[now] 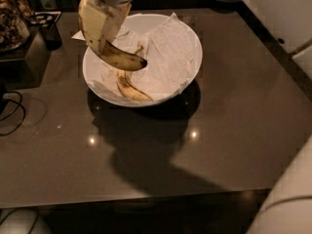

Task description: Pick banana from white bowl

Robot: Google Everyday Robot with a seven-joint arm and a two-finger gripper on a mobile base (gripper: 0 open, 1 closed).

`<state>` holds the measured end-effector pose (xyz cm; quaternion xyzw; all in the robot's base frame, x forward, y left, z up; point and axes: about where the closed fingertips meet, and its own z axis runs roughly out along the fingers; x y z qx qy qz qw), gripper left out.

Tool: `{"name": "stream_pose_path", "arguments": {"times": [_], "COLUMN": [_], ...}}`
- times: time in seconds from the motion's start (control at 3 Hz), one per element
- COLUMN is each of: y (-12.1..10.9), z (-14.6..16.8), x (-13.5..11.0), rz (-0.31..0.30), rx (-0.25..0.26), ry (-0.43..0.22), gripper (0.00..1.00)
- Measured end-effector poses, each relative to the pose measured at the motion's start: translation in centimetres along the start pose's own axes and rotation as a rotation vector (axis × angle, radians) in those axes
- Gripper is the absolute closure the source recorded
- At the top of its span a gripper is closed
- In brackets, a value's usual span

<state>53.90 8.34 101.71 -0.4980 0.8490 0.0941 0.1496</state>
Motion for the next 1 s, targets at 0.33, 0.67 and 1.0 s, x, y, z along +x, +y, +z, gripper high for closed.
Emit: {"name": "stream_pose_path", "arguments": {"times": [0.33, 0.67, 1.0], "y": [1.8, 4.3, 4.4], "z": [0.4, 0.9, 1.4], "x": [1.6, 4.1, 4.3], "rz": [0.034, 0.1, 0.102], "rx": [-0.033, -0.09, -0.095], "ry": [0.002, -0.017, -0.011], "gripper": [1.0, 1.0, 1.0]}}
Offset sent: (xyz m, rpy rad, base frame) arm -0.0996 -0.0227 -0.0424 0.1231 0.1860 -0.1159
